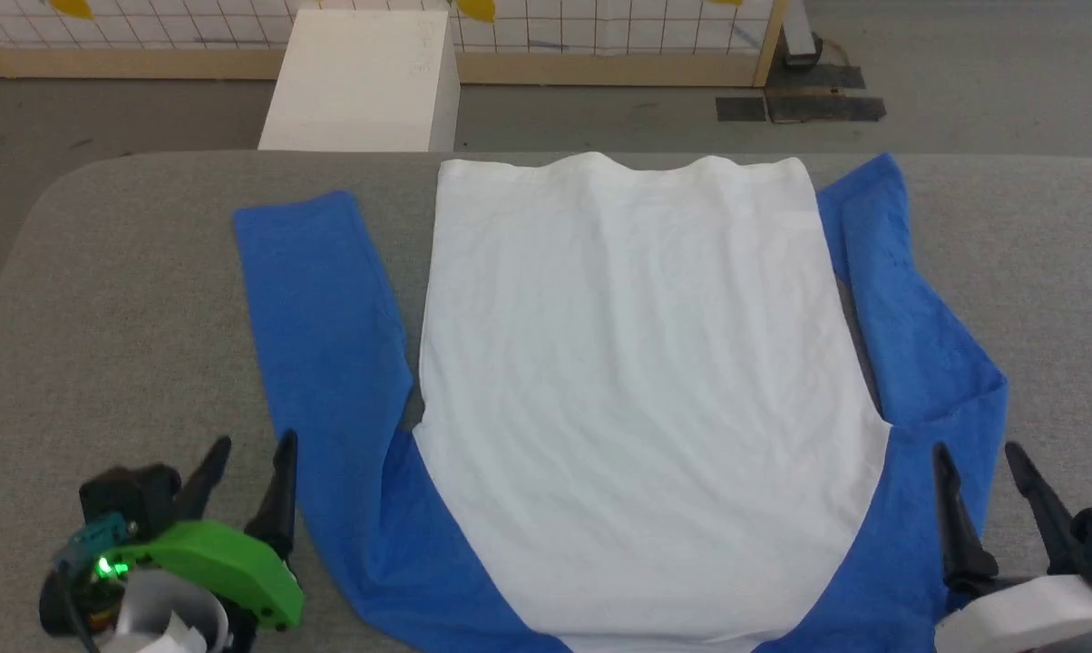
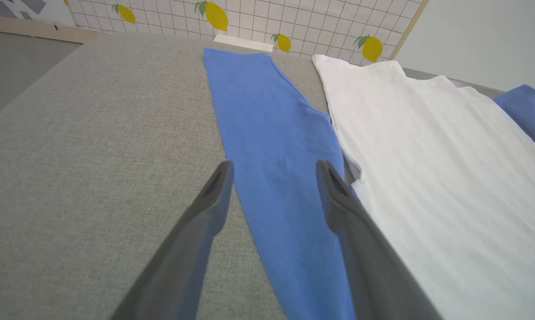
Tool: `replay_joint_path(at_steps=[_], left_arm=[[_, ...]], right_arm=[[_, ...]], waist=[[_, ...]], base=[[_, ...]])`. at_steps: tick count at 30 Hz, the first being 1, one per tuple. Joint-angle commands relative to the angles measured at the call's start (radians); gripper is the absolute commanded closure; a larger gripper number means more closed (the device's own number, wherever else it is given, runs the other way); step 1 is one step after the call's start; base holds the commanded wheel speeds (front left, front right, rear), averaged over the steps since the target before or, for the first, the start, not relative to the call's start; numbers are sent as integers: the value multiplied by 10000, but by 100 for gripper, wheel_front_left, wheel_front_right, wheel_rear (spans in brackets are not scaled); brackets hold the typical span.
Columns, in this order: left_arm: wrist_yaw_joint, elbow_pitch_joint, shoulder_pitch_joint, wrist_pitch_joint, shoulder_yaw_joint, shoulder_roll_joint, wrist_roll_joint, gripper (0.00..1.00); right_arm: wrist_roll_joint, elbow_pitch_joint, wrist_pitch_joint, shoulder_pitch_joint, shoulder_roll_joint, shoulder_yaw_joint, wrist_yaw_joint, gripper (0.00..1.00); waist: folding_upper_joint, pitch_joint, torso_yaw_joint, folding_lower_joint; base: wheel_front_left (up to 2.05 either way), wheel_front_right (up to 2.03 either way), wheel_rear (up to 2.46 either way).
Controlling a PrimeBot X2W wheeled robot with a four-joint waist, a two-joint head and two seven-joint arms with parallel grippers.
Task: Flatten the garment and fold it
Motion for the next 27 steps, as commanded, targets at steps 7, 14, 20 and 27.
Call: replay_joint_path(at_steps=[7, 14, 20, 27], left_arm=[[-271, 1566, -2725, -360, 19, 1008, 1116, 0], [-796, 3034, -5265, 38, 68, 1791, 1241, 0], [-1132, 3925, -7199, 1621, 267, 2434, 710, 0], [-750, 4246, -8475, 4414, 708, 3176, -14, 0]], right_arm=[[-516, 9, -1670, -1300, -151, 721, -15, 0], [-545, -336, -1734, -2215, -93, 1132, -15, 0], [-592, -492, -1728, -3042, -49, 1391, -15, 0], [-537, -380, -1910, -3704, -21, 1756, -15, 0]], waist=[[0, 1280, -401, 1], [0, 2658, -932, 1], [0, 3976, -1483, 1], [0, 4972, -2022, 1]], base=[[0, 0, 0], [0, 0, 0], [0, 0, 0], [0, 0, 0]])
